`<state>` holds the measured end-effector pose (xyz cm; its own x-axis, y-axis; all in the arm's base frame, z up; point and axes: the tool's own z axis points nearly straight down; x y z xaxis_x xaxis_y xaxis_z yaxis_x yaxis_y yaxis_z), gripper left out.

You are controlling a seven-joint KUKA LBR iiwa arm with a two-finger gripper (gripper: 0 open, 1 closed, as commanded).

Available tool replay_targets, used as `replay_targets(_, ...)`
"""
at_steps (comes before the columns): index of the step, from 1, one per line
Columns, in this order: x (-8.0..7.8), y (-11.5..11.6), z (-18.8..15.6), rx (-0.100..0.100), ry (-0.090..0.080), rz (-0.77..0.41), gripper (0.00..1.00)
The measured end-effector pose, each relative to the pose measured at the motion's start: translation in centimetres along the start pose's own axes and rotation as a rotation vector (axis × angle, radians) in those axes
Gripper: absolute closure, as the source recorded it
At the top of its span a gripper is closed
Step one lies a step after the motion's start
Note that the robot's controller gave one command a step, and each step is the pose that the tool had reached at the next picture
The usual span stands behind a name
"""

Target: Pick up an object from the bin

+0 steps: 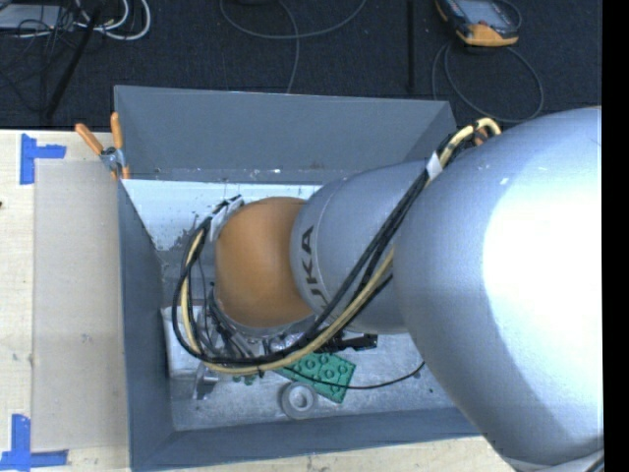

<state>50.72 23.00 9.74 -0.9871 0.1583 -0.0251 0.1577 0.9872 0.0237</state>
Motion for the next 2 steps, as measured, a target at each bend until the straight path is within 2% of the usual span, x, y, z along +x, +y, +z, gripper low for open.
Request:
replay_targets(1, 0.0, 0.0, -0.1, 0.000, 0.003, 0.004, 1.00)
replay_targets(2, -0.3, 1.4, -7.1, 0.020, 0.020, 0.031, 1.00)
